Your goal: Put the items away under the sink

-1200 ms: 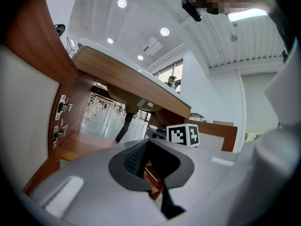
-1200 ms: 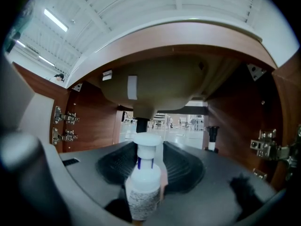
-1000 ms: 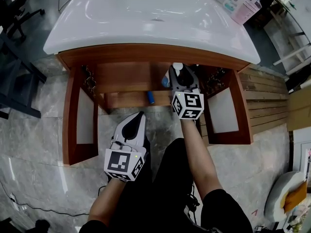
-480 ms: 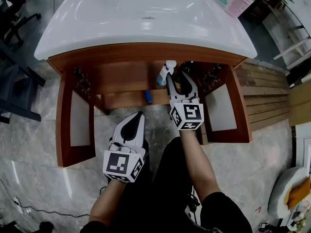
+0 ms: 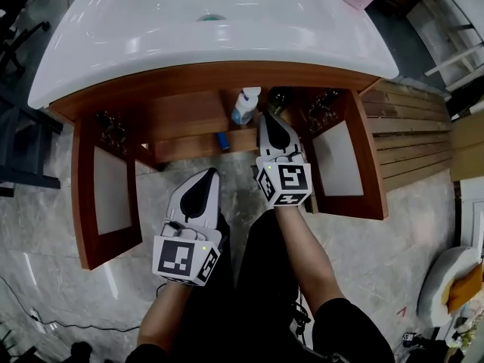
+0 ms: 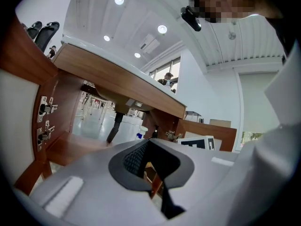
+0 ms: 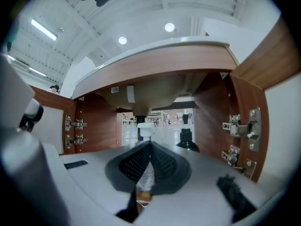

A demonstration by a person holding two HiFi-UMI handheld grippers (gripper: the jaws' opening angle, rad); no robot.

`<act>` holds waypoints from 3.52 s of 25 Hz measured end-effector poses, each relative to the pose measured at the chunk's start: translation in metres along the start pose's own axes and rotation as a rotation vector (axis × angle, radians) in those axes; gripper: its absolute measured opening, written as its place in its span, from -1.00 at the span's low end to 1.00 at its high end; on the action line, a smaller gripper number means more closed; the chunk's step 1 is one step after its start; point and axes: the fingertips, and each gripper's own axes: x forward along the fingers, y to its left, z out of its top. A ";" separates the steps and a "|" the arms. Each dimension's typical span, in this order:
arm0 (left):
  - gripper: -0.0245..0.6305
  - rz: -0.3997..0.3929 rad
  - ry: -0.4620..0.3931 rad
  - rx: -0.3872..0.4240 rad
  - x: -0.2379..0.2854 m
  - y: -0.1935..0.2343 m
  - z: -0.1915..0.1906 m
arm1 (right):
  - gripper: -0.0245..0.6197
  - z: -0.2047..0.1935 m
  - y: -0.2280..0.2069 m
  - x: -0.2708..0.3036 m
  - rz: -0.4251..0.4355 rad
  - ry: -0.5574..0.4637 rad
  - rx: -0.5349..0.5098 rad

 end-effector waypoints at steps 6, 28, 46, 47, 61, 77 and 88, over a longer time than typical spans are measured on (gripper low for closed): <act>-0.91 0.005 0.040 -0.018 0.008 -0.011 0.017 | -0.88 -0.001 -0.004 -0.011 0.001 0.072 0.045; -0.91 0.092 0.207 -0.085 -0.011 -0.069 0.167 | -0.88 0.089 0.009 -0.093 0.013 0.412 0.155; -0.91 0.169 0.134 -0.060 -0.090 -0.137 0.338 | -0.88 0.274 0.047 -0.195 0.080 0.450 0.149; -0.91 0.173 0.129 -0.054 -0.095 -0.142 0.346 | -0.88 0.284 0.049 -0.202 0.084 0.447 0.150; -0.91 0.170 0.103 -0.016 -0.148 -0.203 0.416 | -0.88 0.435 0.065 -0.269 0.130 0.320 0.120; -0.91 0.099 0.035 0.008 -0.163 -0.244 0.463 | -0.88 0.537 0.061 -0.307 0.073 0.147 0.142; -0.92 0.083 0.040 0.002 -0.162 -0.248 0.465 | -0.88 0.536 0.058 -0.311 0.063 0.152 0.134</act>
